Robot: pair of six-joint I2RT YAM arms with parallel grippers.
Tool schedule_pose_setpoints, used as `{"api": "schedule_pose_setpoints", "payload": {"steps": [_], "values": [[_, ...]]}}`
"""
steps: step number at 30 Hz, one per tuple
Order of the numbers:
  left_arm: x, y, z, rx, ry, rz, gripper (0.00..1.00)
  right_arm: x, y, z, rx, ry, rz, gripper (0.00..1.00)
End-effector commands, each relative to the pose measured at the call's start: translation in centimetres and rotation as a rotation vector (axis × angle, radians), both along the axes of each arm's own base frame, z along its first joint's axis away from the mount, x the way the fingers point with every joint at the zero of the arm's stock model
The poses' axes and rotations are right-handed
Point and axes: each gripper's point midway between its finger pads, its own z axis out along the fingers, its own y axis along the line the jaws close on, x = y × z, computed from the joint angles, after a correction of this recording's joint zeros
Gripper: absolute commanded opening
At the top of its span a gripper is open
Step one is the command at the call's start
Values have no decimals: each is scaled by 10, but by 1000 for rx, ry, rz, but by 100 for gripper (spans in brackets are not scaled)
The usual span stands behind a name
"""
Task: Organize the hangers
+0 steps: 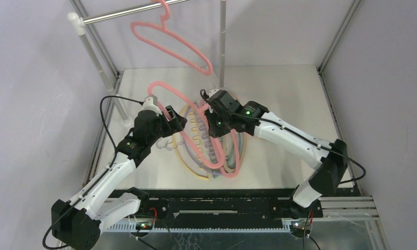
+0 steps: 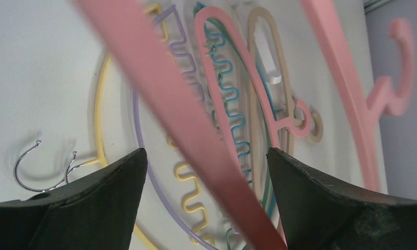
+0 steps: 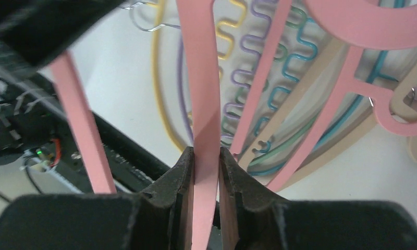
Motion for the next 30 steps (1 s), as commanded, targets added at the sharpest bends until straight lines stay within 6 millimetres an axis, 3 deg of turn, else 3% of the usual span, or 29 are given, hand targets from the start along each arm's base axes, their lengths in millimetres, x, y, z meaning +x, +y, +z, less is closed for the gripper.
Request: {"api": "schedule_pose_setpoints", "payload": {"steps": [1,6,13,19,25,28,30], "values": [[6,-6,-3,-6,-26,-13,90,-18,23,82,260,-94,131,0],[9,-9,-7,-1,-20,-24,90,-39,24,107,362,-82,196,0],[12,-11,-7,12,-22,-33,90,-61,29,119,457,-20,269,0],[13,-12,-6,14,-24,-37,89,-69,31,109,478,17,286,0],[11,-11,-7,20,-23,-41,90,-57,18,76,340,16,220,0],[10,-10,-6,23,-25,-41,89,-49,4,57,242,-6,176,39],[10,-10,-6,29,-27,-42,90,-49,-1,39,192,6,177,46]]}}
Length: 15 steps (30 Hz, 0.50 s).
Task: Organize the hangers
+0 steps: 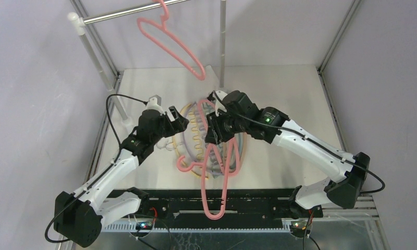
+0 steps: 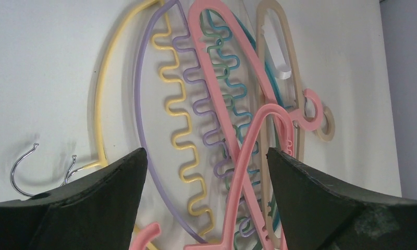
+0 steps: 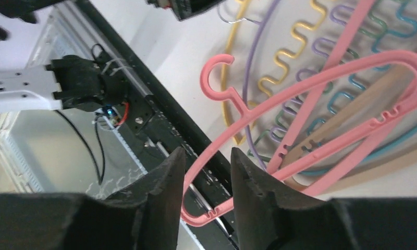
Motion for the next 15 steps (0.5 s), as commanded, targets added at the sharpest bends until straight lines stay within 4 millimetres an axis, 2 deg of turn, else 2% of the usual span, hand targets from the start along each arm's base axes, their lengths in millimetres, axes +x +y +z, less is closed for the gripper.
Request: {"api": "schedule_pose_setpoints", "payload": {"steps": [1,5,10,15], "values": [[3,-3,16,7,-61,-24,89,4,-15,-31,-121,-27,-19,49],[2,4,8,36,-43,-2,90,-14,-10,-59,-156,45,32,58],[-2,7,-11,45,-5,10,90,-37,3,-87,-222,81,79,66],[-9,21,-34,50,43,36,90,-59,20,-114,-240,135,103,72]]}}
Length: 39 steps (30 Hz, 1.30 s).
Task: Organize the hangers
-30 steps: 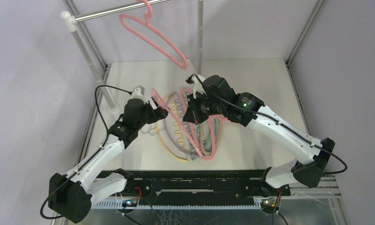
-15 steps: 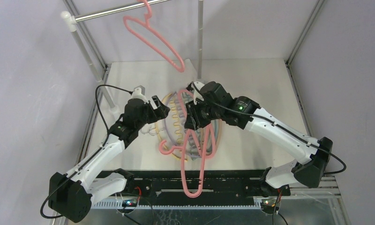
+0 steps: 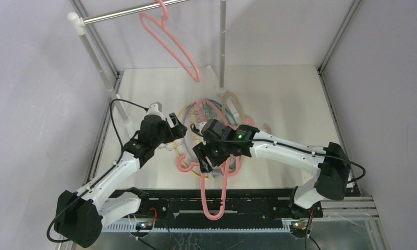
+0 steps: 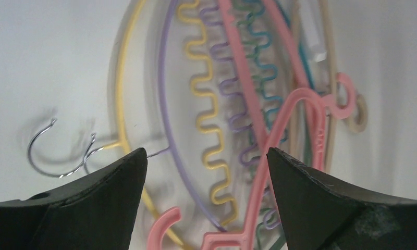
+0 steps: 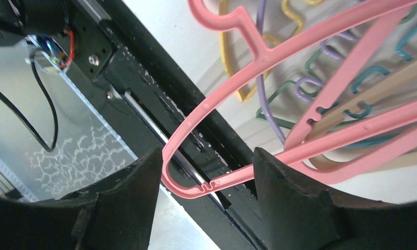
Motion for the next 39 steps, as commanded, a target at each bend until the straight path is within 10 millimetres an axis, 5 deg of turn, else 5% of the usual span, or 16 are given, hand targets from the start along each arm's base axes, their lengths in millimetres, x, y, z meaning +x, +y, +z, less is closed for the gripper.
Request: {"api": "schedule_pose_setpoints", "payload": {"steps": [1,7,19,28,31,34,39], "values": [[-3,17,-11,5,5,38,90,-14,19,-14,23,23,-9,74],[-8,49,-19,23,20,102,90,-30,30,-59,-8,88,-36,84],[-18,54,-18,5,19,123,90,-30,42,-108,-91,138,-125,86],[-20,55,-25,-14,38,152,89,-27,27,-146,-260,125,-143,60],[-20,57,-28,-11,43,159,89,-29,23,-152,-288,126,-129,36],[-19,56,-30,-12,54,163,89,-28,17,-146,-298,106,-107,10],[-17,56,-21,-17,38,169,89,-18,-10,-113,-327,45,-99,4]]}}
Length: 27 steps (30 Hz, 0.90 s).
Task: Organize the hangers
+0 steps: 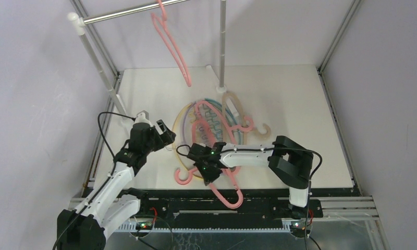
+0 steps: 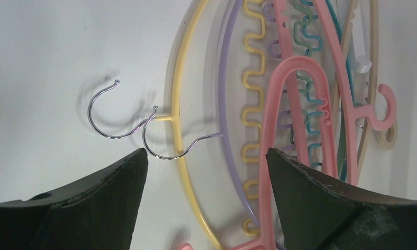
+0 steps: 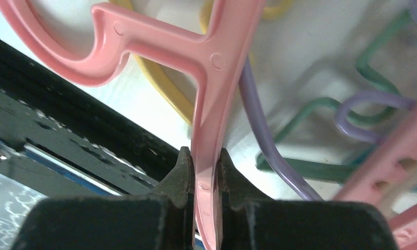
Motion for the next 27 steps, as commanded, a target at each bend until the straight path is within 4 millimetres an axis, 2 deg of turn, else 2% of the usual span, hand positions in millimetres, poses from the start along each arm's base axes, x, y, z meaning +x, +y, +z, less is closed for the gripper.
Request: {"api": "schedule_pose_setpoints", "payload": {"steps": [1,5,11,14,18,21,24,27], "values": [[7,3,16,-13,-45,30,89,11,-32,37,-47,-79,27,4],[13,4,33,-15,-83,43,89,23,-62,76,-27,-84,-17,4],[22,4,64,-29,-153,56,89,72,-89,166,180,-121,-122,0],[25,5,77,-27,-180,58,89,90,-86,207,362,-67,-139,0],[27,5,86,-25,-200,59,89,95,-59,264,623,61,-31,0],[27,6,91,-17,-203,53,89,99,-44,299,772,97,11,0],[24,8,95,2,-208,46,89,99,-38,332,907,126,33,0],[22,11,96,18,-210,48,89,100,-42,359,1019,149,47,0]]}}
